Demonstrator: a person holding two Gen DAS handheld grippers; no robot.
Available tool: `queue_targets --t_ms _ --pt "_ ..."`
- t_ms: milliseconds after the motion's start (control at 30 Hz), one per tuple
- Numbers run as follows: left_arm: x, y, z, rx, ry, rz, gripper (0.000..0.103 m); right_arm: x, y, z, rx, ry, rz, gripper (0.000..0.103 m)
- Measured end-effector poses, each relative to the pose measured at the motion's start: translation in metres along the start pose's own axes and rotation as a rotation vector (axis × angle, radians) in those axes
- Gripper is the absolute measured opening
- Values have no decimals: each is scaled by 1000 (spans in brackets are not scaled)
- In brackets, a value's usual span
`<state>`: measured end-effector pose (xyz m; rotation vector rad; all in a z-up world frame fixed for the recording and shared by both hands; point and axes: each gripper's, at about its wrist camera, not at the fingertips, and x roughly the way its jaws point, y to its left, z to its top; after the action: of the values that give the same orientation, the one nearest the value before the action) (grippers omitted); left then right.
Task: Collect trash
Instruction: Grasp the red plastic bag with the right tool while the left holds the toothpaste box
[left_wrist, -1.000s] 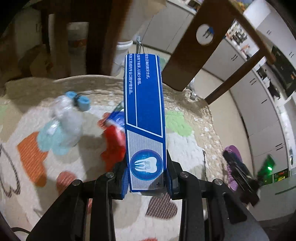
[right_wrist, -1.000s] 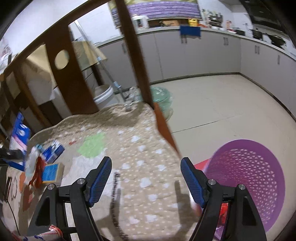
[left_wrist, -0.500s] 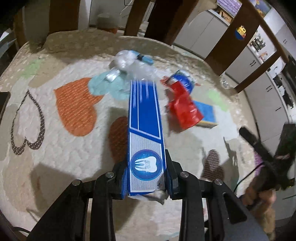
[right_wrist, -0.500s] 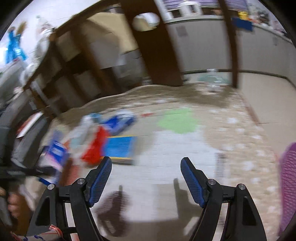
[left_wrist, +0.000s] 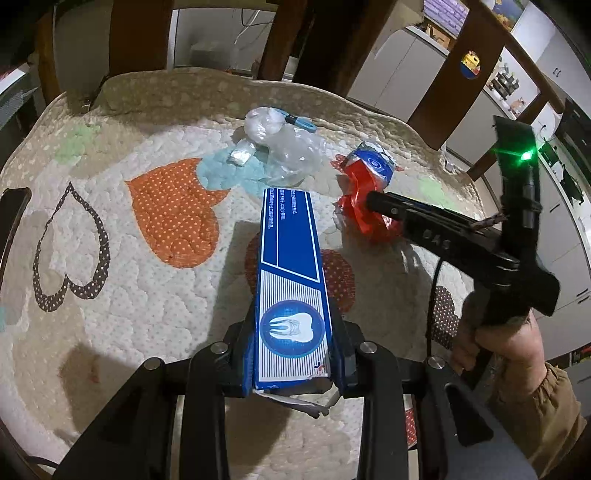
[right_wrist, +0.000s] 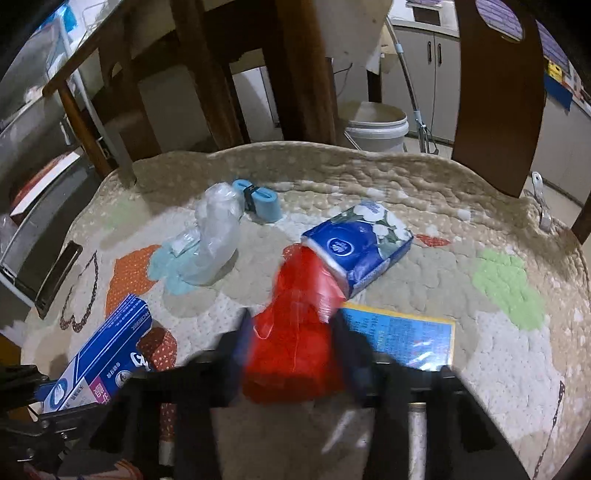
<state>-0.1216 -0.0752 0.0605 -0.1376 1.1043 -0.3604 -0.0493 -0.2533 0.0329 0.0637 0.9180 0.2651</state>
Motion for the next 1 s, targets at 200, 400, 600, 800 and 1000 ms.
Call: queue_targets --t_ms 200,400,600,800,1000 --pt "-6 -3 0 0 -11 0 30 -21 -15 -5 76 -22 95 8" --pt "-8 -22 2 35 -15 10 30 -54 -23 -20 95 -78 140 5" --pt "-5 -30 0 40 -2 32 30 -63 -39 -34 143 -73 184 35" --pt "-8 -29 -2 45 -10 43 30 -35 -34 -34 280 -33 301 71" --pt "-11 -26 -5 57 -23 37 30 6 -23 -22 409 38 256 55"
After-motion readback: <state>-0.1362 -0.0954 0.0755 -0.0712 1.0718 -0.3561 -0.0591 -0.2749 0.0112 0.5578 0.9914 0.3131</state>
